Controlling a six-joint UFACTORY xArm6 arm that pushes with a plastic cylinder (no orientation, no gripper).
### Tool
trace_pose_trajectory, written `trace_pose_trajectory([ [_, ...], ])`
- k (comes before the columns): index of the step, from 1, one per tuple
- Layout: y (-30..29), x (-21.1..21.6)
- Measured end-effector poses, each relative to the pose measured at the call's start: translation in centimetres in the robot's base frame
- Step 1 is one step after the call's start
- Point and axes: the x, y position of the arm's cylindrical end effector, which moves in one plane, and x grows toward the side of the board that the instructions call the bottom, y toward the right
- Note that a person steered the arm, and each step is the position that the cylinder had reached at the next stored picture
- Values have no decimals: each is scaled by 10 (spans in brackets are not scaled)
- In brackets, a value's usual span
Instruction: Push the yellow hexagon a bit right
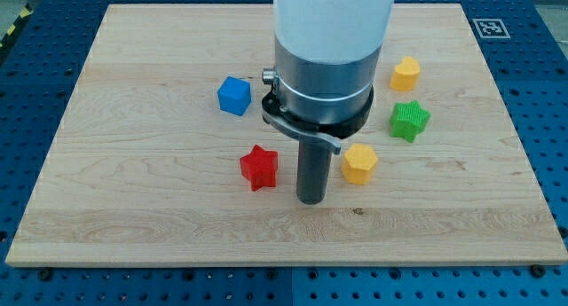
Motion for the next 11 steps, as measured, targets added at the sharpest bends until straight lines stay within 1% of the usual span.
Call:
trace_pose_trajectory([
  [2, 18, -8],
  [4, 22, -25],
  [5, 30, -25],
  [10, 71, -17],
  [11, 50, 6],
])
